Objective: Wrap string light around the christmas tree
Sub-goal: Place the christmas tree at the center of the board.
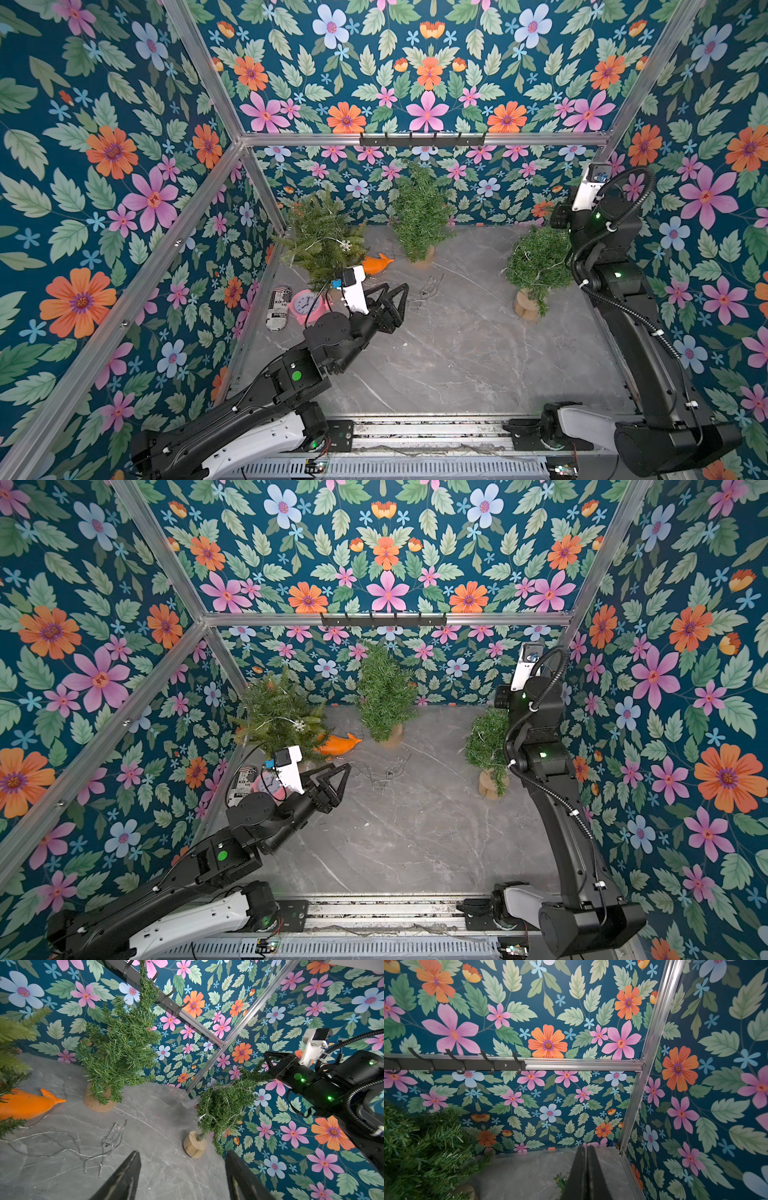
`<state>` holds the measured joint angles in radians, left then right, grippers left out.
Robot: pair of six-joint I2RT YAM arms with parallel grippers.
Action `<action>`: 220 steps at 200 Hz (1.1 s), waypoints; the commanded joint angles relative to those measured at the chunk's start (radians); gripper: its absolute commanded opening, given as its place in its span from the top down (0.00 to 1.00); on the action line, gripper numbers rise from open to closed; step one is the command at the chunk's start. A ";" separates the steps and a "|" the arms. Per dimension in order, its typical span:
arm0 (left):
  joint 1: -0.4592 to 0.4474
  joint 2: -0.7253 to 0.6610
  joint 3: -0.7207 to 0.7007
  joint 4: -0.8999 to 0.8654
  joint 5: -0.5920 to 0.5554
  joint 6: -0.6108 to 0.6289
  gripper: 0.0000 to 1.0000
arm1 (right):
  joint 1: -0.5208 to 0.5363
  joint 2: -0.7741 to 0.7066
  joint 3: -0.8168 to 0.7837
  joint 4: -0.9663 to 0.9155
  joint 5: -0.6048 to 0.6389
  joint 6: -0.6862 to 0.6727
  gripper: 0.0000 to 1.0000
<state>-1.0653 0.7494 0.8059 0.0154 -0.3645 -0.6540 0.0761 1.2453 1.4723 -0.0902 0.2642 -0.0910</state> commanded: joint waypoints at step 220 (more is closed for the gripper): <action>0.001 -0.022 -0.048 -0.048 -0.019 -0.123 0.33 | -0.091 0.146 -0.014 0.199 -0.182 0.134 0.99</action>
<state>-1.0653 0.7277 0.7544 -0.0193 -0.3923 -0.7559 -0.0154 1.3922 1.4548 0.1280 0.0986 0.0231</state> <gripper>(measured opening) 0.669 0.050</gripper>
